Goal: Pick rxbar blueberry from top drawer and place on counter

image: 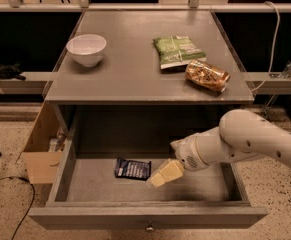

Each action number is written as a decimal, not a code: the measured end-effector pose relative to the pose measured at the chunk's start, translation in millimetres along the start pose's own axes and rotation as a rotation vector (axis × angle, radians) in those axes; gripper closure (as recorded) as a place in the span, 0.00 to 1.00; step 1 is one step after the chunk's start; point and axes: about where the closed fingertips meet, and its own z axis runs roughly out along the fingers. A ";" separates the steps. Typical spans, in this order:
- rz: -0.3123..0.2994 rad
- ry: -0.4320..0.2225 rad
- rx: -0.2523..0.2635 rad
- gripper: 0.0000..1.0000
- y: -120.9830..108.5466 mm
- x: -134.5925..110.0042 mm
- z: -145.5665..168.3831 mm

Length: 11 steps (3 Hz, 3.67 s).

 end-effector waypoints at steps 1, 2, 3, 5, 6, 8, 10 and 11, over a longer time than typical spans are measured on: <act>0.005 -0.029 0.024 0.00 -2.3 -1.9 24.1; 0.010 -0.073 0.100 0.00 -14.7 -7.0 53.8; 0.010 -0.071 0.099 0.00 -12.5 -2.3 59.1; 0.016 -0.053 0.083 0.00 -8.2 5.1 82.4; -0.037 -0.025 0.101 0.00 -11.0 -16.0 71.9; -0.055 0.006 0.100 0.00 -13.3 -14.6 76.4; -0.130 0.128 0.159 0.00 -27.4 -8.1 77.3; -0.144 0.136 0.234 0.00 -19.0 -4.6 78.4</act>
Offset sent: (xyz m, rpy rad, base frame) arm 0.0384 0.0568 -0.0500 0.0146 -0.1192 -0.1220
